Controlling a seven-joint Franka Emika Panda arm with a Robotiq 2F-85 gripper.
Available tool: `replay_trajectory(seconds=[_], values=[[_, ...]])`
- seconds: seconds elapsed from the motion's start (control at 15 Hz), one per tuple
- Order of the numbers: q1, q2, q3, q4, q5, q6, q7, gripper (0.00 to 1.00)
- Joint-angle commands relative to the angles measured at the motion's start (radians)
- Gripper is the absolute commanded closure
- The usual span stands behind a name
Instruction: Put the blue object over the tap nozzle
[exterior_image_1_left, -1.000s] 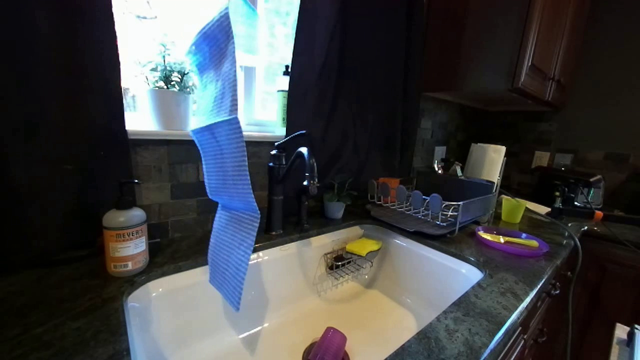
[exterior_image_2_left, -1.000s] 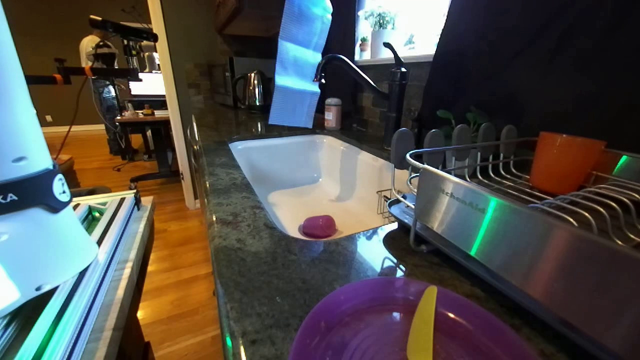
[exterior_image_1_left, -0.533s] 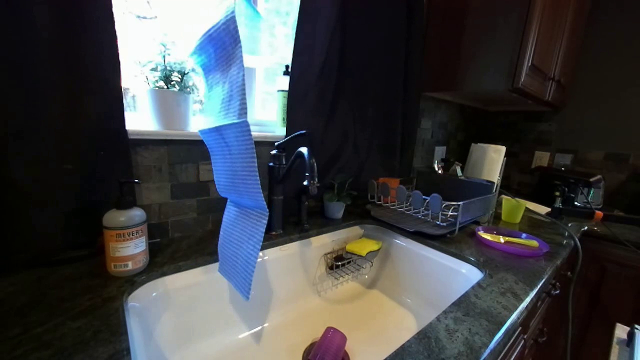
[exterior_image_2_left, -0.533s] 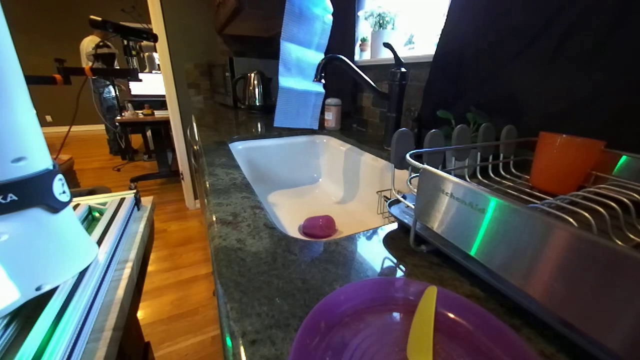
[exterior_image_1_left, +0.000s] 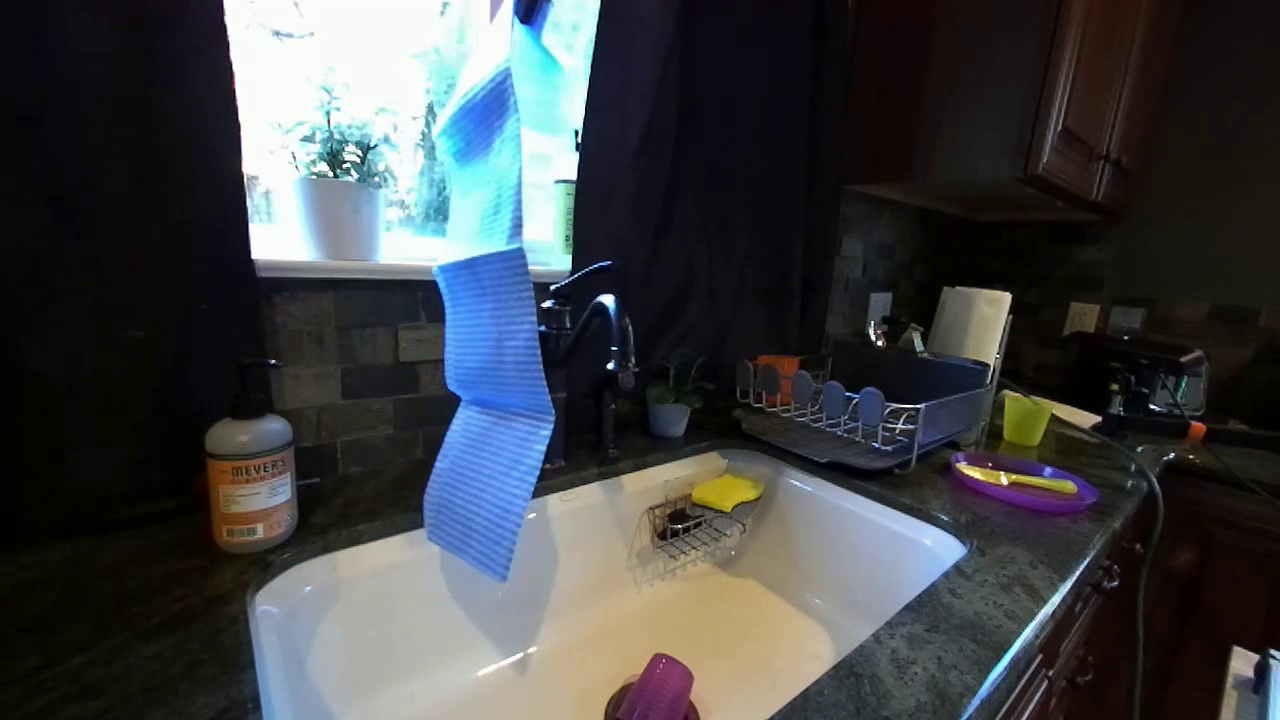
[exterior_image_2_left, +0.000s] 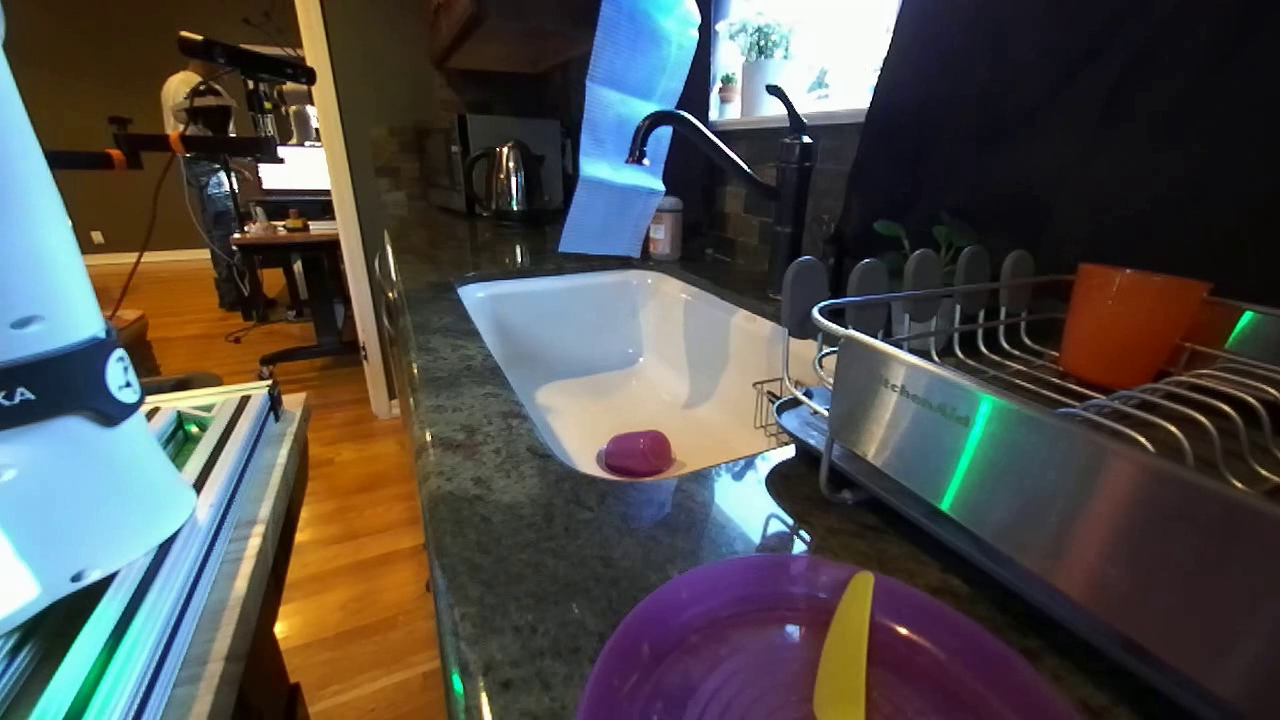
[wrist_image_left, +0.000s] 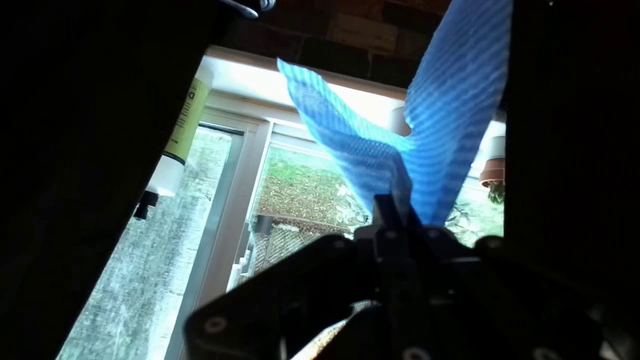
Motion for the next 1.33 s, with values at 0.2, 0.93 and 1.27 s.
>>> replay_trajectory(seconds=[0.2, 0.93, 1.27], values=[[-0.045, -0.087, 0.002, -0.106, 0.001, -0.05, 0.083, 1.0], [-0.111, -0.208, -0.009, -0.253, 0.02, -0.144, 0.204, 1.0], [-0.121, -0.232, -0.012, -0.301, 0.032, -0.171, 0.23, 1.0]])
